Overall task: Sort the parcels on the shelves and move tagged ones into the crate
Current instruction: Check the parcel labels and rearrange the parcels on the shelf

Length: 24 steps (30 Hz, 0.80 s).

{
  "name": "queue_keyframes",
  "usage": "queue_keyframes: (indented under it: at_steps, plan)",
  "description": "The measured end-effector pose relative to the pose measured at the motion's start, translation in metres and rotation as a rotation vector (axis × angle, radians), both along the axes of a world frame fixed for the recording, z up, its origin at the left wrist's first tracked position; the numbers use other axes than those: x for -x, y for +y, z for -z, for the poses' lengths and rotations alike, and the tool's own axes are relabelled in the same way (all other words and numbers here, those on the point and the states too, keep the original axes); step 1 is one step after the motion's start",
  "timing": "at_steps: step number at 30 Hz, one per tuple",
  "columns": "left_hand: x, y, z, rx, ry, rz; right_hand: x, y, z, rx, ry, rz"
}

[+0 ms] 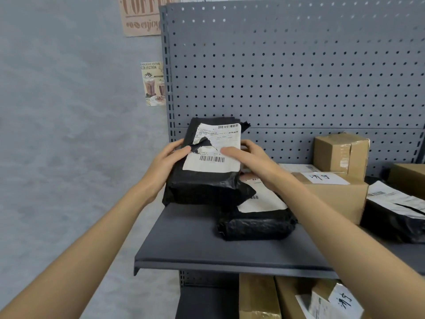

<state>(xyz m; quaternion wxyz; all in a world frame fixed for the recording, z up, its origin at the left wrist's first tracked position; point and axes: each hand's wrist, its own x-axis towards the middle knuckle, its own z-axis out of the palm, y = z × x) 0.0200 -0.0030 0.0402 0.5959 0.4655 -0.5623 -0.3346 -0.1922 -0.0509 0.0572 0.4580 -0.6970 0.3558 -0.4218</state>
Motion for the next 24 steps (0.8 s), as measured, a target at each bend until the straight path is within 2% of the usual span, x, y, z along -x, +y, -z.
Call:
queue_keyframes:
  at_steps: [5, 13, 18, 24]
  plan:
    - [-0.029, 0.018, 0.007, -0.038, 0.067, -0.059, -0.029, 0.014, 0.010, 0.000, 0.108, -0.011]
    - [-0.051, 0.049, 0.035, -0.233, -0.055, -0.015, -0.045, 0.047, 0.029, -0.031, 0.178, -0.094]
    - [-0.052, 0.055, 0.048, -0.315, -0.090, 0.036, -0.045, 0.062, 0.039, -0.039, 0.226, -0.064]
    - [-0.050, 0.048, 0.059, -0.351, -0.256, 0.032, -0.050, 0.062, 0.046, -0.015, 0.345, 0.049]
